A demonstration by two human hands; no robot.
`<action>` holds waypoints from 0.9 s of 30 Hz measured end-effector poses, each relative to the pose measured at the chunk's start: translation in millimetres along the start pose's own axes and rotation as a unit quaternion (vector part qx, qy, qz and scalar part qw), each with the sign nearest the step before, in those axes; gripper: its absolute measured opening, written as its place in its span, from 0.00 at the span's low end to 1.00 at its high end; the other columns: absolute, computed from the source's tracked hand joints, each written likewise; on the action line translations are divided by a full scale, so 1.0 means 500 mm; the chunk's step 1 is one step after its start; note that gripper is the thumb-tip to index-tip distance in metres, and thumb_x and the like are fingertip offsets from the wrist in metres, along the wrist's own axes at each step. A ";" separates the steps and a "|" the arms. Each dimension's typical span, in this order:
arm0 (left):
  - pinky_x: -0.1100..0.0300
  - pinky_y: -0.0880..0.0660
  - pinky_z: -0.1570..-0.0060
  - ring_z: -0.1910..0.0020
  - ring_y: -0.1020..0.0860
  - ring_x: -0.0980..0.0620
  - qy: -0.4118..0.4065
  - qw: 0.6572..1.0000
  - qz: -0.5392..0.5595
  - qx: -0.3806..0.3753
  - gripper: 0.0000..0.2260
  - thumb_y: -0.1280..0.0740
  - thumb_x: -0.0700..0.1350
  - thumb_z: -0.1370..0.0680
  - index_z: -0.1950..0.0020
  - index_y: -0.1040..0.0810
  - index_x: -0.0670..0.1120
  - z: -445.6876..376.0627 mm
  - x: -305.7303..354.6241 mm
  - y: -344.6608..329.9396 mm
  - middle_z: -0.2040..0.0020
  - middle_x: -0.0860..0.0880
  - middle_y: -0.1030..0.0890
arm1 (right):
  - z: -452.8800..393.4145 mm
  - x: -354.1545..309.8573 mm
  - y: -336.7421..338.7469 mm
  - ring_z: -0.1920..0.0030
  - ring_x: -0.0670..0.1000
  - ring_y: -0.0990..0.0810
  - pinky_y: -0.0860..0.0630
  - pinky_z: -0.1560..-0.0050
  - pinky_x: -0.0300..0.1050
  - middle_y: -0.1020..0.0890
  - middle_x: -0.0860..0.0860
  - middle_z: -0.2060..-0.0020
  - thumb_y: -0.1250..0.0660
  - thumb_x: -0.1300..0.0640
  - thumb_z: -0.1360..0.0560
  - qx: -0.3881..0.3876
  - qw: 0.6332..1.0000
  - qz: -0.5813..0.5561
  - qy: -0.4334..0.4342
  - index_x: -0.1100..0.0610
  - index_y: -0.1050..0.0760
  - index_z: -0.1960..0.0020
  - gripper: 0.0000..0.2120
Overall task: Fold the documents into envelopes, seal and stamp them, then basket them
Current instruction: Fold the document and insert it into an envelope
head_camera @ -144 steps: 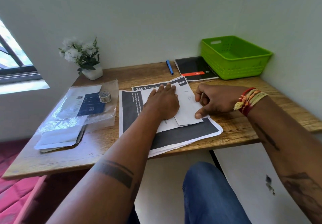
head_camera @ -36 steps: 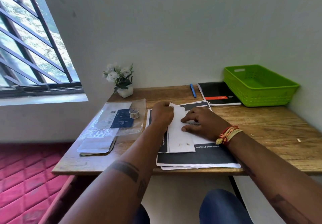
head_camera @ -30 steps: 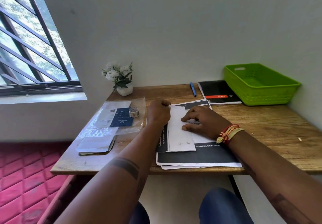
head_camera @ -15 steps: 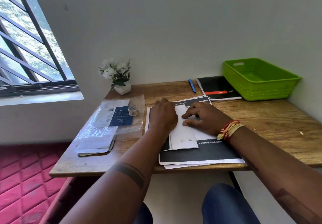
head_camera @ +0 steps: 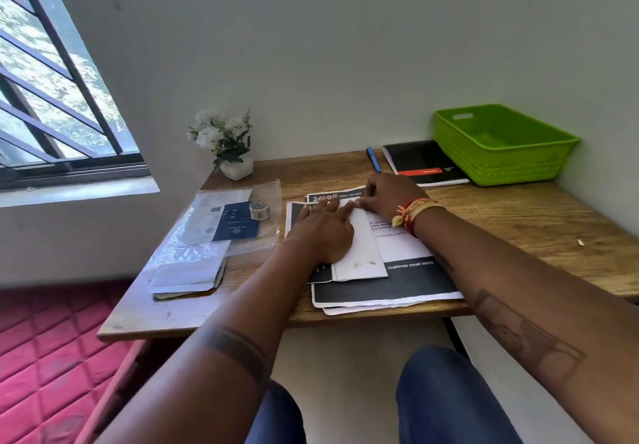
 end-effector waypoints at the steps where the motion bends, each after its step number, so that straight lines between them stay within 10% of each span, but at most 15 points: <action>1: 0.46 0.57 0.19 0.16 0.55 0.47 -0.004 1.000 0.002 -0.001 0.26 0.54 0.51 0.14 0.15 0.51 0.53 0.000 0.001 0.001 0.15 0.47 0.53 | -0.005 -0.003 -0.003 0.55 0.54 0.20 0.28 0.57 0.45 0.18 0.51 0.58 0.28 0.41 0.26 -0.009 1.000 0.015 -0.008 0.53 0.23 0.54 0.15; 27: 0.46 0.57 0.19 0.16 0.54 0.48 0.005 1.000 -0.003 -0.015 0.29 0.52 0.64 0.15 0.15 0.52 0.57 0.004 0.004 -0.001 0.15 0.48 0.54 | 0.142 -0.008 0.005 0.52 0.50 0.23 0.28 0.54 0.45 0.21 0.49 0.53 0.28 0.36 0.29 -0.140 0.990 0.031 -0.017 0.50 0.28 0.47 0.22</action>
Point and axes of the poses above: each hand's wrist, its own z-axis away from the middle knuckle, its own y-axis out of the back of the hand, x = y × z, the point moved 9 cm from there along -z, towards the middle knuckle
